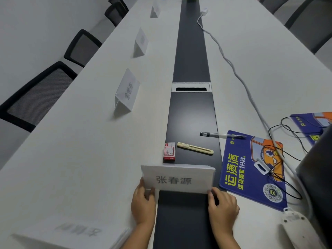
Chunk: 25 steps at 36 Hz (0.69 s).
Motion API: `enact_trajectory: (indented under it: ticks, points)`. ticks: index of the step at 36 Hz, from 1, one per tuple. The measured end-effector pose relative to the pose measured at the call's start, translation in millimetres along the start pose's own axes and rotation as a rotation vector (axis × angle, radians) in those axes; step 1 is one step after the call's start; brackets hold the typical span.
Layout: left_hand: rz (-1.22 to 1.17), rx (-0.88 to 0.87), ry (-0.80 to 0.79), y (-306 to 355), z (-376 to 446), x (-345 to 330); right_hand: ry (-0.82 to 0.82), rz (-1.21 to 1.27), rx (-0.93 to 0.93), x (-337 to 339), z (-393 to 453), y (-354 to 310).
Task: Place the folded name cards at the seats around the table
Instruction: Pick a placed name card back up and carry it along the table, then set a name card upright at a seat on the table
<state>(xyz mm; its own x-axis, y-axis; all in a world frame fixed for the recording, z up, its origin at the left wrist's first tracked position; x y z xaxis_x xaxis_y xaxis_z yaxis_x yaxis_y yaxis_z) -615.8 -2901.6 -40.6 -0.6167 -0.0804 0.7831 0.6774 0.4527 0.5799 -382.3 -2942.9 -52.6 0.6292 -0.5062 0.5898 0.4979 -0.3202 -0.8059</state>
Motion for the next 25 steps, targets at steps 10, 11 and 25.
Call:
enact_trajectory:
  ticks: [10,11,25]
  points:
    - [-0.214,0.054,-0.093,10,-18,15,-0.059,0.144,-0.043,20,-14,-8]
    - [-0.235,0.035,-0.087,14,-23,22,-0.060,0.145,-0.032,24,-19,-10]
    - [-0.738,-0.109,0.314,-38,-28,208,-0.347,0.389,0.088,25,-116,-80]
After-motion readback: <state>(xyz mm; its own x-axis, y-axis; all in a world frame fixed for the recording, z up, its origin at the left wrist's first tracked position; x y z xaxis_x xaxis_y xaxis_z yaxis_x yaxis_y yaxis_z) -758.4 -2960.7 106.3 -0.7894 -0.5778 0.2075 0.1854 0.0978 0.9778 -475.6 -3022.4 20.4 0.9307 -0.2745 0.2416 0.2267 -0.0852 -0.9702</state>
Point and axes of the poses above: each hand's wrist, its own z-axis towards the middle knuckle, its own x-axis out of the back of the hand, y = z × x, the point moved 6 cm from there along z, towards the middle knuckle, and after that the axes turned 14 degrees about z, right-handed, at the moved point
